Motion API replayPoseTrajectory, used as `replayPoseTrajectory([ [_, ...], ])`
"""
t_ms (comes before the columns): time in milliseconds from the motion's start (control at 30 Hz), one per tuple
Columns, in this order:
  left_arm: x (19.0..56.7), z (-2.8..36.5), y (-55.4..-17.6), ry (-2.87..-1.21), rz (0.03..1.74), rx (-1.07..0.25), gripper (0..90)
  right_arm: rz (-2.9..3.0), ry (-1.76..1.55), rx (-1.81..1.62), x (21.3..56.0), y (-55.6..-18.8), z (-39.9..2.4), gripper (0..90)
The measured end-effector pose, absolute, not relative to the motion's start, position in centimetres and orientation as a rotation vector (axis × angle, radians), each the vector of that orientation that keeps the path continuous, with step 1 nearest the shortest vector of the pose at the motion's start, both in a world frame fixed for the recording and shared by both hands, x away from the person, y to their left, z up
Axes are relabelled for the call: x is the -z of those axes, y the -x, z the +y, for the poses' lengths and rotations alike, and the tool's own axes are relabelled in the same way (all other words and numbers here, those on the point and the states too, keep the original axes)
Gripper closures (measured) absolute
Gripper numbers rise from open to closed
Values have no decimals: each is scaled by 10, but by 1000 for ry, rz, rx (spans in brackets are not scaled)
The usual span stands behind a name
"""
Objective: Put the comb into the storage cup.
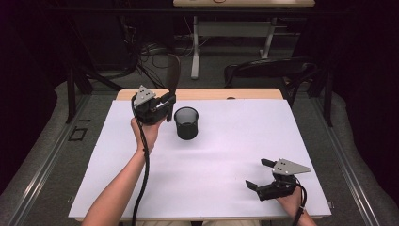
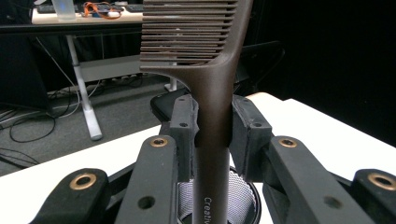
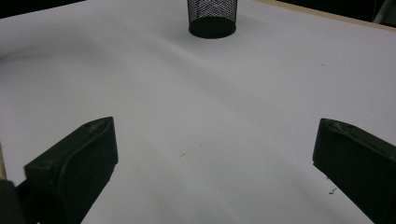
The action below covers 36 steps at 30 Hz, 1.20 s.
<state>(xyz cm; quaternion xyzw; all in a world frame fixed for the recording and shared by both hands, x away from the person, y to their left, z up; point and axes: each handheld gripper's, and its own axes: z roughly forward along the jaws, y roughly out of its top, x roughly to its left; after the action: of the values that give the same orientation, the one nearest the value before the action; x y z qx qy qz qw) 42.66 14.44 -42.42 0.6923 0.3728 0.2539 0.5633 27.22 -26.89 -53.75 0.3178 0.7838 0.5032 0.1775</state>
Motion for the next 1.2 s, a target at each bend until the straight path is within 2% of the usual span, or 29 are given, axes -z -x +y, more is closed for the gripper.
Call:
replayPoseTrajectory([
  [1200, 427, 132, -442, -1590, 876, -621, 725, 2215, -900, -1429, 537, -272, -269, 0],
])
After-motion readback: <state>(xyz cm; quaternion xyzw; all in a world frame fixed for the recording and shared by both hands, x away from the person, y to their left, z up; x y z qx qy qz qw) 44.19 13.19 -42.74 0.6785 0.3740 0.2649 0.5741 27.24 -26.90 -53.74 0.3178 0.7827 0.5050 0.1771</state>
